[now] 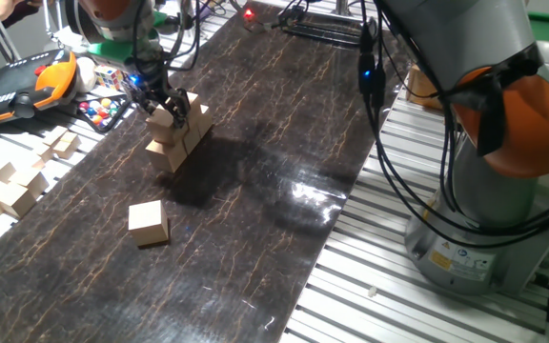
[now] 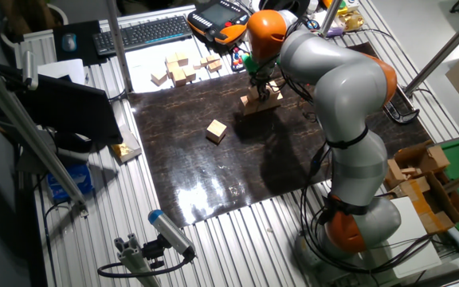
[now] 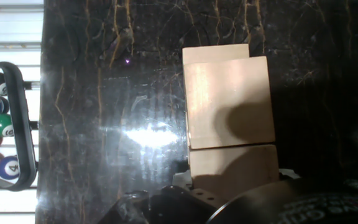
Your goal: Stack the blocks into a pyramid shape
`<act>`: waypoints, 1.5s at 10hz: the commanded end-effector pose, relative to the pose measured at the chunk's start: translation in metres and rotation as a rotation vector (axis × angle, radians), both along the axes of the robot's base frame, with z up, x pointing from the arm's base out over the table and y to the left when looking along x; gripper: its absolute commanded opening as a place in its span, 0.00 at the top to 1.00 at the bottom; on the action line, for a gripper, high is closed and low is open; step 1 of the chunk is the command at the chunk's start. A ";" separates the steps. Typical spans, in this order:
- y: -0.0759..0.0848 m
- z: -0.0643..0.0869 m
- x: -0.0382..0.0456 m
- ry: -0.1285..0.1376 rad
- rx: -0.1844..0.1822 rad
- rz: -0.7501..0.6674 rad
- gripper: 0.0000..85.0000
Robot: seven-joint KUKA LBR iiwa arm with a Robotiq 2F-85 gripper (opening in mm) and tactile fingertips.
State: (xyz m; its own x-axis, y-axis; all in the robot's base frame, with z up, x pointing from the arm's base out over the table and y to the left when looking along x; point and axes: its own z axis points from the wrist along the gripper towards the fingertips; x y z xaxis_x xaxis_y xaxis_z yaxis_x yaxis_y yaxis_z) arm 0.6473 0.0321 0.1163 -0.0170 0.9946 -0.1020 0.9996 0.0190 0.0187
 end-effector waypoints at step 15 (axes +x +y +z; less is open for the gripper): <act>0.000 -0.003 -0.0016 -0.008 0.010 -0.019 0.18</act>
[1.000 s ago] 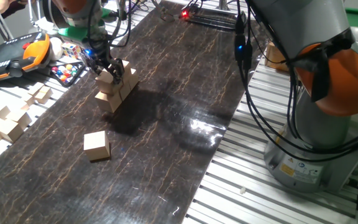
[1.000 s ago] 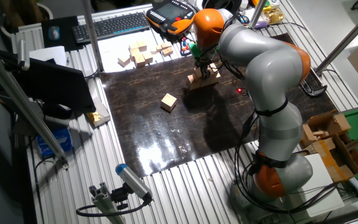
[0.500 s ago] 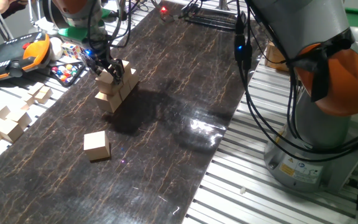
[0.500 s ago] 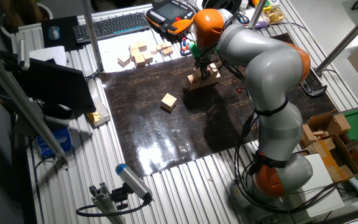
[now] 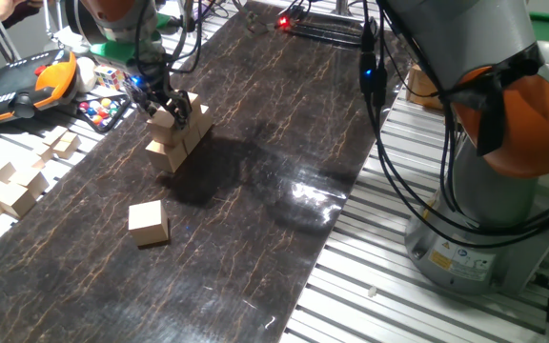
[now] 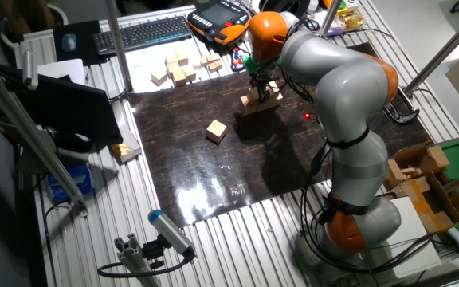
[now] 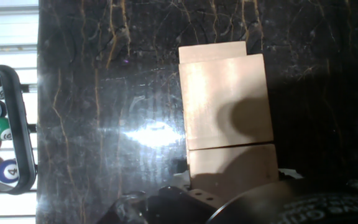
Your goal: Stack the blocks into a pyramid shape
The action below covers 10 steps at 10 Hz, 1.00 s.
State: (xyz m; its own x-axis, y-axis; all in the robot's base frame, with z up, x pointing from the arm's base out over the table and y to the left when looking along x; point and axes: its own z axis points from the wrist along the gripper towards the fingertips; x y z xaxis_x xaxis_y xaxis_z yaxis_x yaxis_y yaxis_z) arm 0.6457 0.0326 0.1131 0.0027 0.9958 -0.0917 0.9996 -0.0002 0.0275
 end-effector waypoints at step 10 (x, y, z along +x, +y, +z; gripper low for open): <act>0.007 0.017 -0.0028 -0.039 -0.019 0.049 0.00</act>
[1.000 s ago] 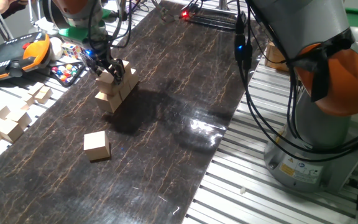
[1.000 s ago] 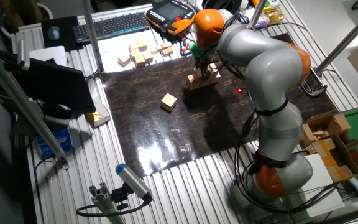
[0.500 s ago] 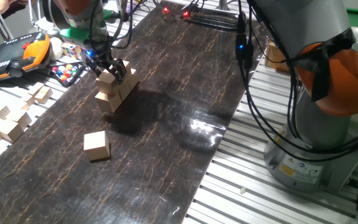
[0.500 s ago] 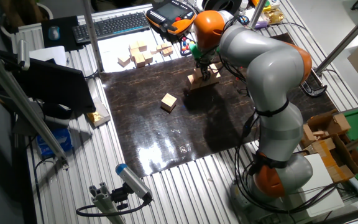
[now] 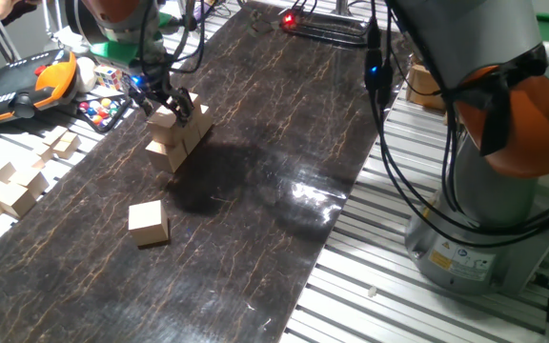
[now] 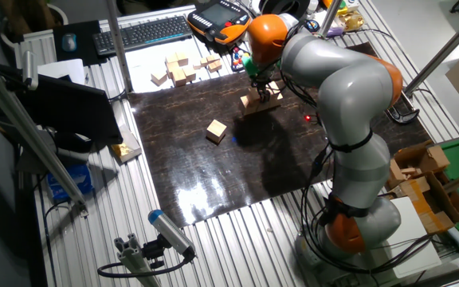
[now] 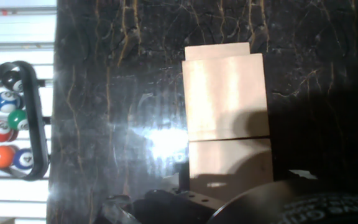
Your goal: Stack the blocks into a pyramid shape
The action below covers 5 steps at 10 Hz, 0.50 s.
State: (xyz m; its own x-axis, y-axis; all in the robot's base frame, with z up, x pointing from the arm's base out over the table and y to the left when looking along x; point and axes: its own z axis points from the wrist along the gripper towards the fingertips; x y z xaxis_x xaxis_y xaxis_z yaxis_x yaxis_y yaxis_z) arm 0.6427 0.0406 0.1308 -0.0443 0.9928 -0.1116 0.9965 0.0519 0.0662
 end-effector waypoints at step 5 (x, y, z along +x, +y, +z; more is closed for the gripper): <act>0.028 0.038 -0.0048 -0.017 0.043 0.080 0.00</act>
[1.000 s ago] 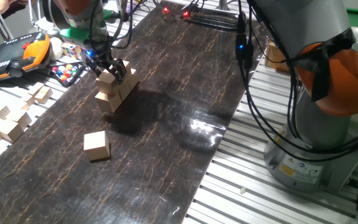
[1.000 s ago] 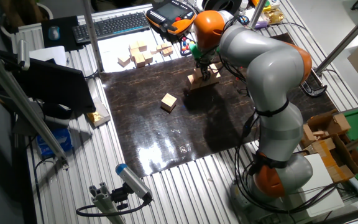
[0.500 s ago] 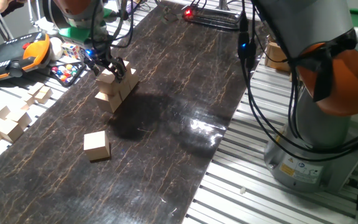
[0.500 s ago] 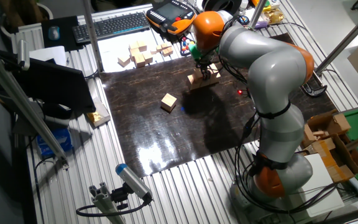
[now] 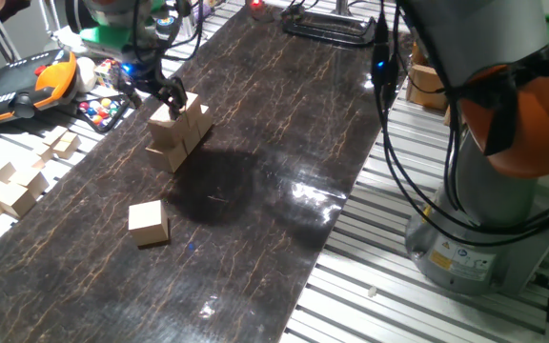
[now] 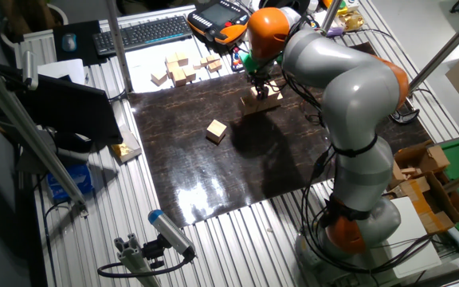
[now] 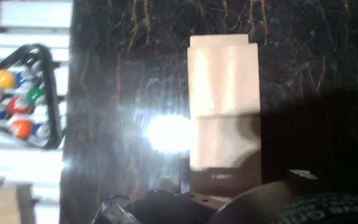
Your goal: Stack the blocks into a pyramid shape
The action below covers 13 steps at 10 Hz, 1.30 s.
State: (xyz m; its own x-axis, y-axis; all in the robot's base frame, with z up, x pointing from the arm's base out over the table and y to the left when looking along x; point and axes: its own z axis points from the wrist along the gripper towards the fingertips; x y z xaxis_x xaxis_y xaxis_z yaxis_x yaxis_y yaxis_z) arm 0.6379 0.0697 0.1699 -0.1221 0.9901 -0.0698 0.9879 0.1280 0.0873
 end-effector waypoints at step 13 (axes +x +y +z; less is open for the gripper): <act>0.067 0.000 -0.0010 0.100 -0.008 0.294 0.17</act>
State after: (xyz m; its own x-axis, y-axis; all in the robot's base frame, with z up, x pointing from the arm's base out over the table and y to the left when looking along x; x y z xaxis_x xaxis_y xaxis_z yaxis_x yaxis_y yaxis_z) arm 0.6370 0.1375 0.1700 -0.4106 0.9105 -0.0488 0.9117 0.4107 -0.0087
